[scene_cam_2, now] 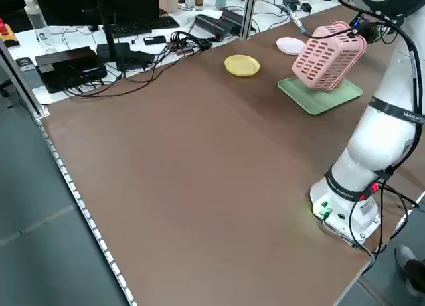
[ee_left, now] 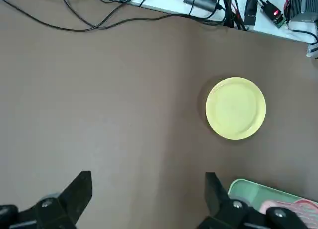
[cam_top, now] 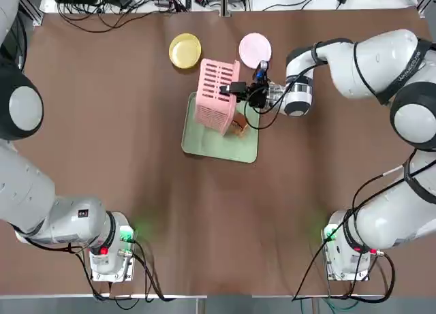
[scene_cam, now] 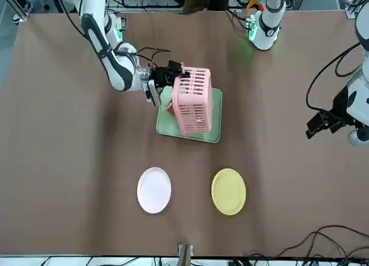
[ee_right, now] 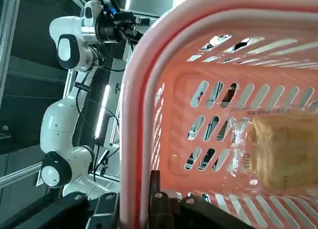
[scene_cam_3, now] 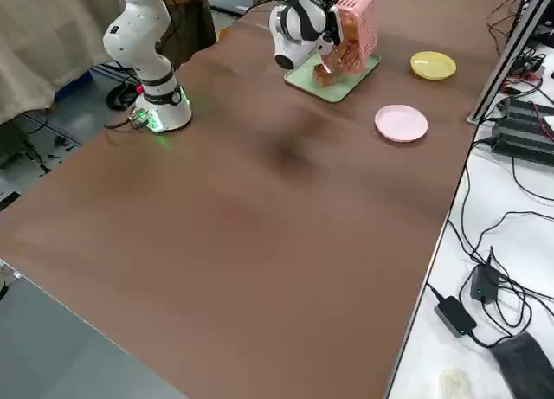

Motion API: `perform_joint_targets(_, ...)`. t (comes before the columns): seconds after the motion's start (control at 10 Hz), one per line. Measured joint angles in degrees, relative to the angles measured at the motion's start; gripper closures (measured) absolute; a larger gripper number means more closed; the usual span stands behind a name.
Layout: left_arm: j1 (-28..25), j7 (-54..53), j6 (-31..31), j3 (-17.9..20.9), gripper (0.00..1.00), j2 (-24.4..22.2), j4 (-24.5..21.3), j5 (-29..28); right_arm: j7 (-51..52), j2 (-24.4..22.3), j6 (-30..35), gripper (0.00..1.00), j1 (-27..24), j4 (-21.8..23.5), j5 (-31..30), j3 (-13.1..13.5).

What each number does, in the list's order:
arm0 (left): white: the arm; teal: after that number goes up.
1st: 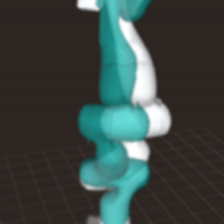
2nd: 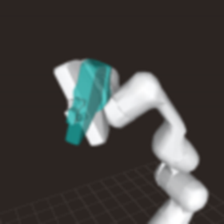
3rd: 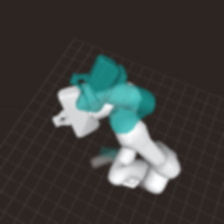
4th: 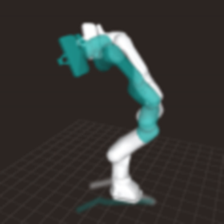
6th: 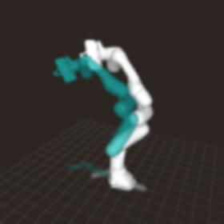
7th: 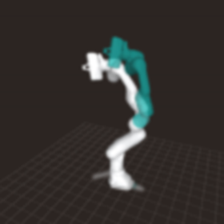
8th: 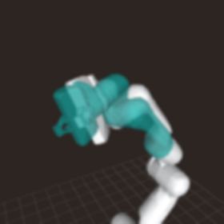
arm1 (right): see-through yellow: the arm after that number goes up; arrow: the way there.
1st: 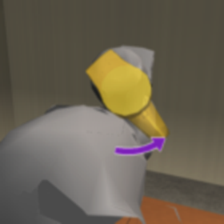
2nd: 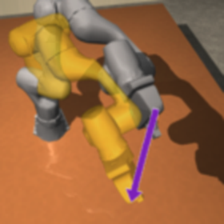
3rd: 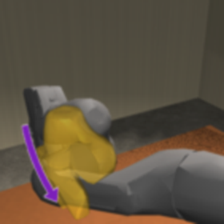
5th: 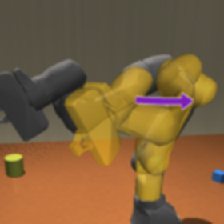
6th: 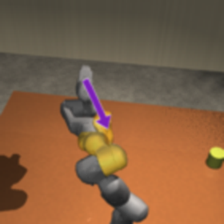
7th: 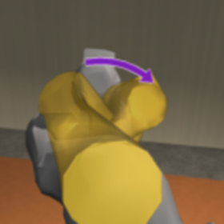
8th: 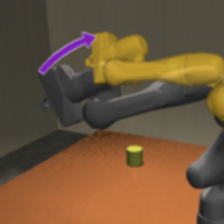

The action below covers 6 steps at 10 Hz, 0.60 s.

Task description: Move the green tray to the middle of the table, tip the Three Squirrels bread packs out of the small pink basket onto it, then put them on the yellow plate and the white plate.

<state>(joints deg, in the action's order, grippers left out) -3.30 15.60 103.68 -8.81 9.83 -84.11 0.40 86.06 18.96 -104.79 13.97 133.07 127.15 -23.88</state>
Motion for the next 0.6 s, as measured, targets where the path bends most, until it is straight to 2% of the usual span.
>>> perform_joint_targets(0.6, 0.00, 0.00, -0.03, 0.00, 0.00, 0.00, 0.00, 0.00, 3.62, 1.16, 6.37, 0.93, 1.57, -0.45, 2.72, 1.07)
